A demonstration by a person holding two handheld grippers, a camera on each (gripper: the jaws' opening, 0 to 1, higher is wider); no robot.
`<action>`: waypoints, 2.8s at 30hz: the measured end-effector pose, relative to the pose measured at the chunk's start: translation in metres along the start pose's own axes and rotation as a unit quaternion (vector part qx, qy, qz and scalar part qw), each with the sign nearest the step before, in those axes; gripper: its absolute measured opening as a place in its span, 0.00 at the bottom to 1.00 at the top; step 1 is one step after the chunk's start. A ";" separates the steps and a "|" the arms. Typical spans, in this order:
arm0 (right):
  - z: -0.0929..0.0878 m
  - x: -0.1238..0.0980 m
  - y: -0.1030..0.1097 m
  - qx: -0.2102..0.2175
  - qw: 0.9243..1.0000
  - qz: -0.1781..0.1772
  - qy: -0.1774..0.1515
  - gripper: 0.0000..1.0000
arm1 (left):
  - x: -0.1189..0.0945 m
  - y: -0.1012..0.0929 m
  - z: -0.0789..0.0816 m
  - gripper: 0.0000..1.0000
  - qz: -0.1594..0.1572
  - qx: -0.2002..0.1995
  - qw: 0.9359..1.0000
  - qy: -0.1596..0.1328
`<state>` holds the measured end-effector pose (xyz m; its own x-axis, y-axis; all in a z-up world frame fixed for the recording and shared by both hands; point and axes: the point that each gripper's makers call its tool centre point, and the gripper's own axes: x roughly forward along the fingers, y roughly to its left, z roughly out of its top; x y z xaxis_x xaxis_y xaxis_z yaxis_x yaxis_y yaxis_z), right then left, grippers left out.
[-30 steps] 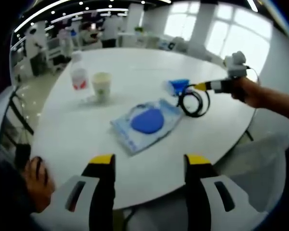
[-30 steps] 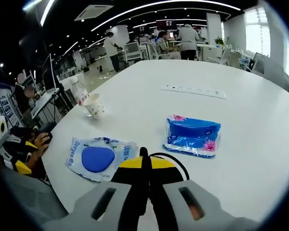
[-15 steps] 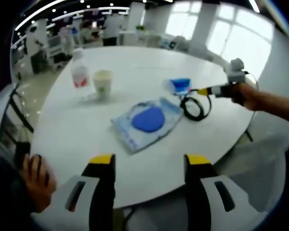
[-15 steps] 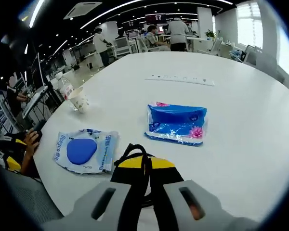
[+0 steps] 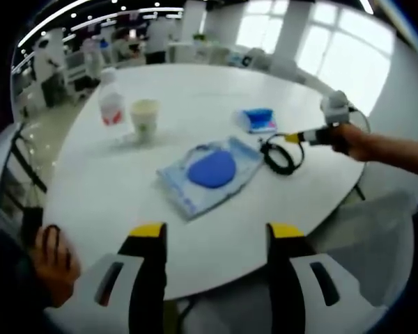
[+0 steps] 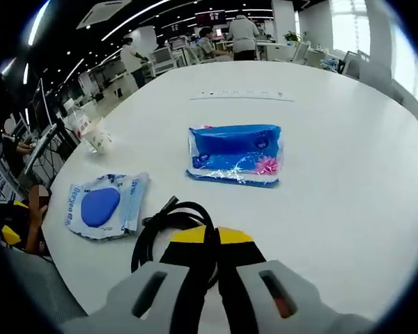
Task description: Arrange the tabletop items into an orderly group along one side of the table until the central work area is clear of visible clutter.
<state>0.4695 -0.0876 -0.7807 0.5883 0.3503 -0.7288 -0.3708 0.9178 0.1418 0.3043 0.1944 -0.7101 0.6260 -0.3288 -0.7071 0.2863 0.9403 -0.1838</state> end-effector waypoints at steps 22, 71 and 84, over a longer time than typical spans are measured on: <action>-0.021 0.011 0.002 0.017 0.999 -0.018 0.029 0.02 | -0.001 0.001 0.002 0.53 -0.002 -0.008 1.000 -0.007; -0.029 -0.003 0.023 0.030 0.999 0.014 0.036 0.33 | 0.001 -0.001 -0.002 0.53 -0.002 0.003 1.000 0.009; -0.014 -0.002 0.041 -0.010 0.999 0.039 0.022 0.51 | 0.005 0.000 -0.003 0.66 -0.032 -0.040 0.999 0.008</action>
<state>0.4428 -0.0539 -0.7827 0.5247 0.4114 -0.7453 -0.4291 0.8839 0.1858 0.3050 0.1931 -0.7158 0.5961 -0.3870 -0.7035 0.2650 0.9219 -0.2826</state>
